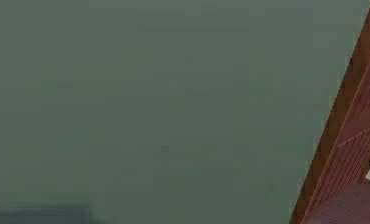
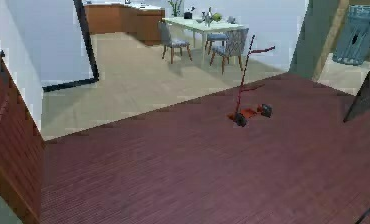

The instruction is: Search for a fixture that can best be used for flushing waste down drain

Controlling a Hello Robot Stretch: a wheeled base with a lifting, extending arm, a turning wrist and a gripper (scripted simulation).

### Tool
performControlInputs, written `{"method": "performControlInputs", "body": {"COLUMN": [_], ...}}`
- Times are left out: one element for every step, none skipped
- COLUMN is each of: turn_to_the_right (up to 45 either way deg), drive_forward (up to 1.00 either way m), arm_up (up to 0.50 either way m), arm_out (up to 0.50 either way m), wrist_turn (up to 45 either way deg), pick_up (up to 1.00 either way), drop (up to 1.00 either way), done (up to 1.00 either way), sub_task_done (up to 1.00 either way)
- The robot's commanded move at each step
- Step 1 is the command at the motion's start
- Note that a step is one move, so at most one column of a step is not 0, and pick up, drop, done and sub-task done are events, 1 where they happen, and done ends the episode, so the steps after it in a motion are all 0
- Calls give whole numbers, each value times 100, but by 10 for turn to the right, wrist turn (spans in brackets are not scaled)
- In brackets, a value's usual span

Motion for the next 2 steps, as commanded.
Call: {"method": "performControlInputs", "body": {"turn_to_the_right": [450, 450], "drive_forward": [0, 0], "arm_up": [0, 0], "arm_out": [0, 0], "wrist_turn": [0, 0], "pick_up": [0, 0], "drop": [0, 0], "done": [0, 0], "sub_task_done": [0, 0]}}
